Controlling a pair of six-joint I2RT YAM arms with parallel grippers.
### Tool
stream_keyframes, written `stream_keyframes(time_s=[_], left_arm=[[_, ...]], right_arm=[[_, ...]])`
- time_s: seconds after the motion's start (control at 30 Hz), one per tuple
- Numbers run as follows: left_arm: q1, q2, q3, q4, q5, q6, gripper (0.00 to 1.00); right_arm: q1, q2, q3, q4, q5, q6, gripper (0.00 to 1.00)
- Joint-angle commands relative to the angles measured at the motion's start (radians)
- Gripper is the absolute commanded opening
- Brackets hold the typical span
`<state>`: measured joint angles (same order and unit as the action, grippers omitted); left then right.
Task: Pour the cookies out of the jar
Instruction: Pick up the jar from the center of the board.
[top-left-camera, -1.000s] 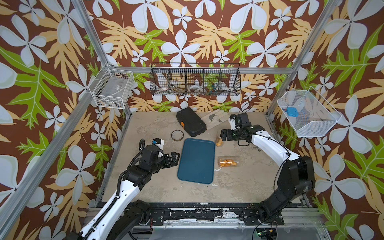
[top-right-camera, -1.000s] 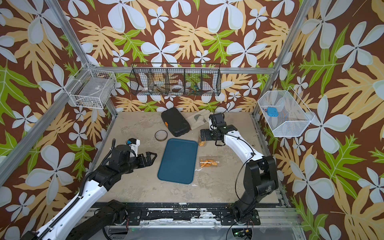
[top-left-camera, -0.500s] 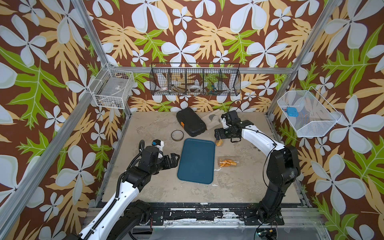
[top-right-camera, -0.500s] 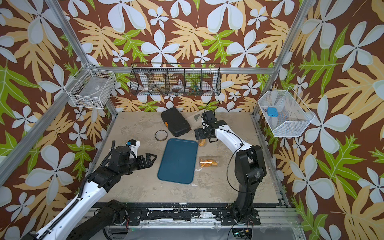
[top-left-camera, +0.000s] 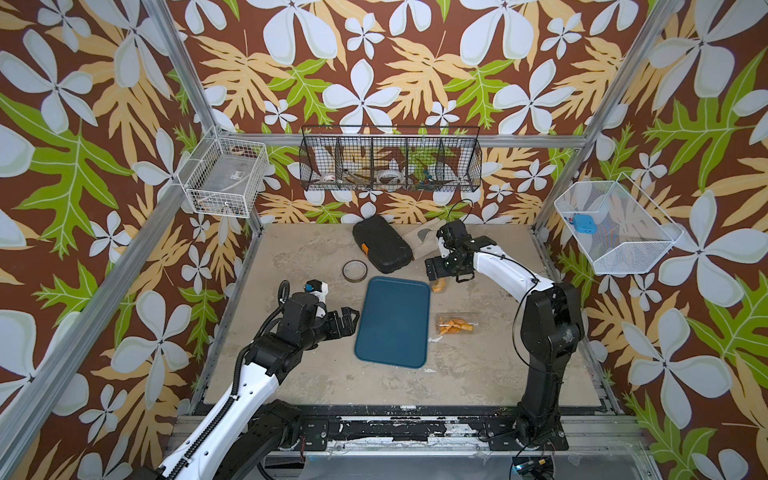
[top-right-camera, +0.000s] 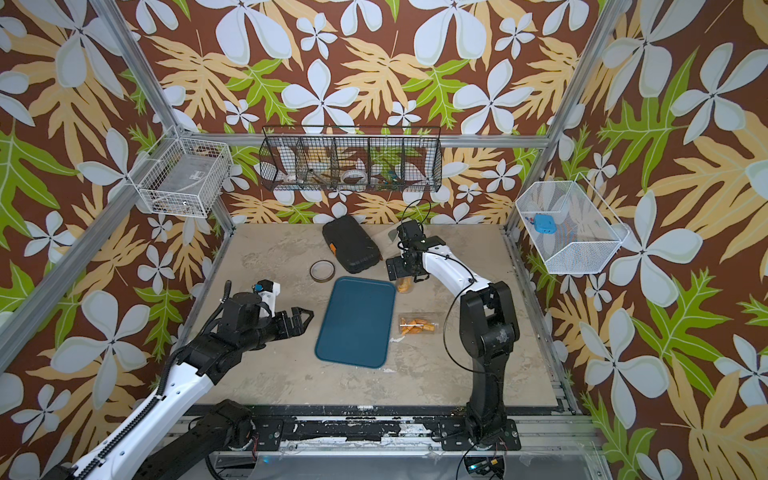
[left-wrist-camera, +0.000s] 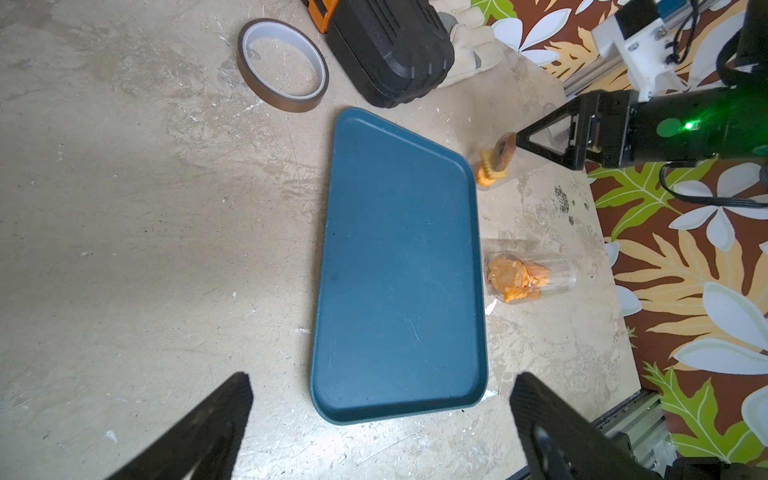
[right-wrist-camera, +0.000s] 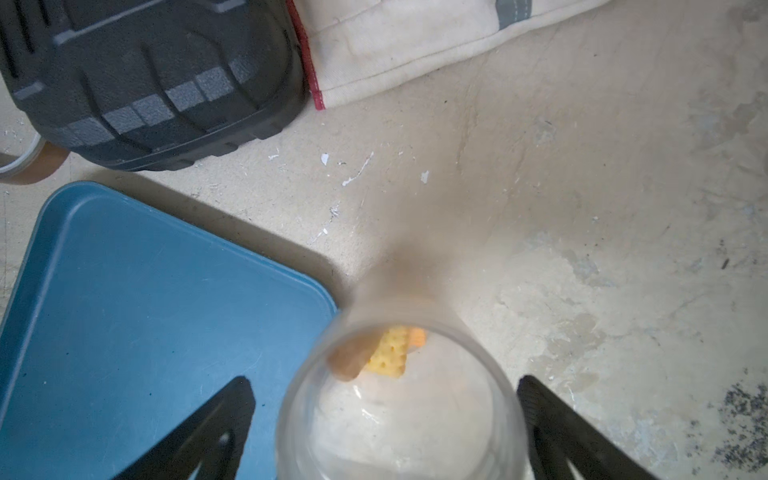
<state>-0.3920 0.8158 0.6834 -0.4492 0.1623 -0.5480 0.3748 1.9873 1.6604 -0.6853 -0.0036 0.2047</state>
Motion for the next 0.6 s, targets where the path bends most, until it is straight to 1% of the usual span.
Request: stream_keyframes(time_s=[0.0,0.13,0.33,0.57], left_arm=[[-0.001,-0.005,-0.001,-0.012,-0.004,0.009,1.00],[-0.002,-0.010,-0.003,-0.018,-0.008,0.015,1.00],[-0.002,-0.010,-0.008,-0.014,-0.011,0.013,1.00],[-0.002,-0.009,-0.007,-0.013,-0.017,0.008,1.00]], right_arm=[[0.005,0.024,0.030,-0.039,0.023,-0.008,1.00],[0.005,0.049,0.049,-0.051,0.045,-0.008,0.99],[0.004,0.068,0.078,-0.079,0.058,-0.004,0.89],[0.004,0.062,0.082,-0.088,0.054,-0.004,0.74]])
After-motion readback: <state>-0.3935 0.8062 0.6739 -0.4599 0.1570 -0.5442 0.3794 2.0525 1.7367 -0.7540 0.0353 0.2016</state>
